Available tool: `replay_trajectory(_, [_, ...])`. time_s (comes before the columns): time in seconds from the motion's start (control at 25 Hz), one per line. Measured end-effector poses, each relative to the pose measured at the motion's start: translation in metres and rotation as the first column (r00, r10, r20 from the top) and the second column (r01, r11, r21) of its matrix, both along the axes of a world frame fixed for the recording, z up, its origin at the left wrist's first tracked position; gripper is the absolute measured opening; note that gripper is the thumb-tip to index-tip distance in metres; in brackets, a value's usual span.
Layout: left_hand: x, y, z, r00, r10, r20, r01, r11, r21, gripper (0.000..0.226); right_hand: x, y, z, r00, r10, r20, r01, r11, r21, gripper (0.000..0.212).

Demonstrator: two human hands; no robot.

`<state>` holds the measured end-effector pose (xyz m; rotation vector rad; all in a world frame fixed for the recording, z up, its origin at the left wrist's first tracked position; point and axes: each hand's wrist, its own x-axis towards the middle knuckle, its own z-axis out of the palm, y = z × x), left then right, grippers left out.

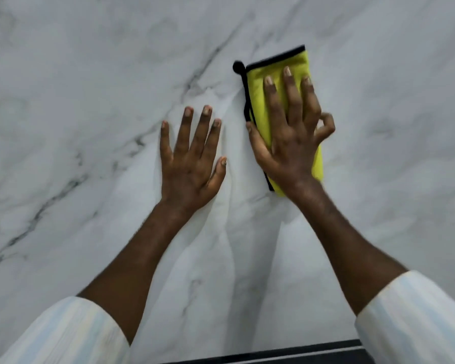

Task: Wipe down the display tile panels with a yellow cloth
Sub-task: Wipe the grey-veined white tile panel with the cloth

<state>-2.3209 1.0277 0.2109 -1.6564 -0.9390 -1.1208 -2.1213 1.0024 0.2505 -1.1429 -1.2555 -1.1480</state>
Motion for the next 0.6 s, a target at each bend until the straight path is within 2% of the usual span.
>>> replay_trajectory(0.12, [0.001, -0.006, -0.027, 0.992, -0.122, 0.022, 0.122, 0.992, -0.019, 0.059, -0.003, -0.003, -0.09, 1.0, 0.027, -0.014, -0.028, 0.999, -0.019, 0.063])
replay_trajectory(0.24, [0.012, -0.025, -0.117, 0.971, -0.218, 0.095, 0.231, 0.962, -0.147, 0.062, -0.002, -0.005, -0.193, 0.997, 0.076, -0.008, -0.077, 0.992, -0.103, 0.067])
replay_trajectory(0.28, [0.016, -0.029, -0.152, 0.977, -0.192, 0.092, 0.206, 0.958, -0.199, 0.065, -0.001, -0.006, -0.229, 0.996, 0.092, -0.007, -0.092, 0.987, -0.133, 0.07])
replay_trajectory(0.4, [0.02, -0.029, -0.241, 0.998, -0.042, -0.039, 0.03, 0.958, -0.285, 0.084, 0.01, -0.011, -0.346, 0.996, 0.092, 0.005, -0.088, 0.967, -0.241, 0.079])
replay_trajectory(0.6, [0.02, -0.013, -0.293, 1.0, -0.003, -0.021, -0.001, 0.982, -0.191, 0.082, 0.027, -0.03, -0.513, 0.996, 0.049, 0.079, -0.007, 0.887, -0.462, 0.086])
